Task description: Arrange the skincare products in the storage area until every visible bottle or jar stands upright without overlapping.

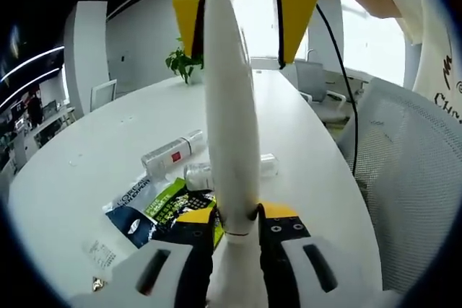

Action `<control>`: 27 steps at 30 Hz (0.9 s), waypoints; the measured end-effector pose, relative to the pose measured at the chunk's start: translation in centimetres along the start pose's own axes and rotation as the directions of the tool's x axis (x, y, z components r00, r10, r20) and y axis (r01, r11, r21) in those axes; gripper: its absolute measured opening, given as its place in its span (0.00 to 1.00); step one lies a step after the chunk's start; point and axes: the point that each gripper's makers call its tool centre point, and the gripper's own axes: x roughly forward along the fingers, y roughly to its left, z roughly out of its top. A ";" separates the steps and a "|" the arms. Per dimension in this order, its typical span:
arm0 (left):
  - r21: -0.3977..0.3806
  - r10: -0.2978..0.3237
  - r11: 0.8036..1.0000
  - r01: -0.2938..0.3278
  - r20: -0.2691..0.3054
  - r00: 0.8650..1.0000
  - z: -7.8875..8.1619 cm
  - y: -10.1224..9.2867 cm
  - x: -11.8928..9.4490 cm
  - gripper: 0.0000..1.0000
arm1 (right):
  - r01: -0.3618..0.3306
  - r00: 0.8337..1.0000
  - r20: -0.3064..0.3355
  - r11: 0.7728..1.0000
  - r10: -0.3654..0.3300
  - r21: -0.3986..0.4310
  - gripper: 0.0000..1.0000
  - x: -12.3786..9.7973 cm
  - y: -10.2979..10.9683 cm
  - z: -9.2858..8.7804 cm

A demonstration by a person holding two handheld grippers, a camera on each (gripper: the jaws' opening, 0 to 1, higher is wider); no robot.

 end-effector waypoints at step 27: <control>0.013 0.141 0.990 -0.140 -0.024 0.990 0.7 0.2 -4.2 0.37 | 0.105 0.975 0.171 0.974 -0.140 0.202 0.69 -0.3 0.8 -1.8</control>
